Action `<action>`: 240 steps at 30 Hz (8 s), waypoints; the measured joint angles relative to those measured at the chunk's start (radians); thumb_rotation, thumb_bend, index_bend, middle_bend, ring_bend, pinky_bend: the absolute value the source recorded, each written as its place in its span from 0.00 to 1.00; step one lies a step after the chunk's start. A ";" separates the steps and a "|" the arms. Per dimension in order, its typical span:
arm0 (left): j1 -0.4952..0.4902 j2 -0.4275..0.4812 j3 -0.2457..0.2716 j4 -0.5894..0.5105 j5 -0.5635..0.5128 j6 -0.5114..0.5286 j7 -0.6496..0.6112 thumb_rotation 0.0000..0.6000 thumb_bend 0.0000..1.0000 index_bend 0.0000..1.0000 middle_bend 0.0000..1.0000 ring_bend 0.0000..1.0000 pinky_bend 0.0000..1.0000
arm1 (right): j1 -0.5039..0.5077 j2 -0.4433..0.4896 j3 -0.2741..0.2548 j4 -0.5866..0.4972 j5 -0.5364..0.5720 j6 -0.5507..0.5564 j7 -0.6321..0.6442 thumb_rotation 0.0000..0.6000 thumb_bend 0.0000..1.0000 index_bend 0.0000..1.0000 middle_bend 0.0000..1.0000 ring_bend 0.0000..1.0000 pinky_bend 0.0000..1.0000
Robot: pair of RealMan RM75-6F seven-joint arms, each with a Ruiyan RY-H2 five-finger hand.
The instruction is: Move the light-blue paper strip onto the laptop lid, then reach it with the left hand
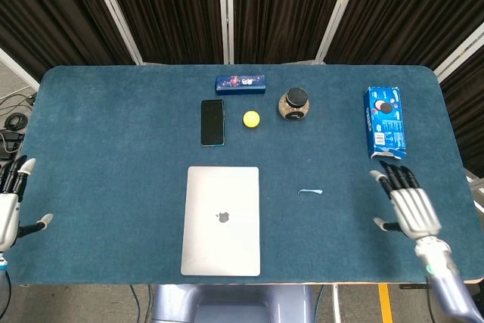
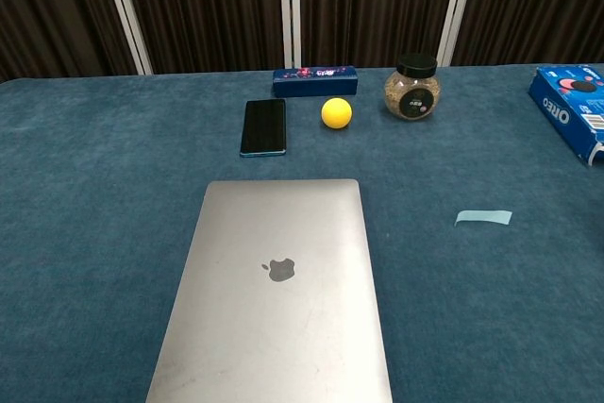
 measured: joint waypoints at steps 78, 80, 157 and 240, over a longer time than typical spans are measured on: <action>-0.036 -0.033 -0.018 0.047 -0.093 -0.057 0.023 1.00 0.00 0.00 0.00 0.00 0.00 | 0.337 -0.297 0.033 0.189 0.040 -0.259 0.100 1.00 0.47 0.66 0.00 0.00 0.00; -0.036 -0.031 -0.017 0.045 -0.092 -0.058 0.017 1.00 0.00 0.00 0.00 0.00 0.00 | 0.373 -0.267 0.039 0.137 0.016 -0.283 0.075 1.00 0.48 0.66 0.00 0.00 0.00; -0.152 -0.039 0.010 0.131 0.042 -0.235 -0.170 1.00 0.25 0.00 0.00 0.00 0.00 | 0.322 0.018 -0.159 0.018 0.060 0.108 -0.080 1.00 0.00 0.00 0.00 0.00 0.00; -0.726 -0.548 0.081 0.256 -0.151 -0.711 0.224 1.00 0.92 0.34 0.00 0.00 0.00 | -0.037 0.083 -0.045 0.003 -0.027 0.237 0.152 1.00 0.00 0.00 0.00 0.00 0.00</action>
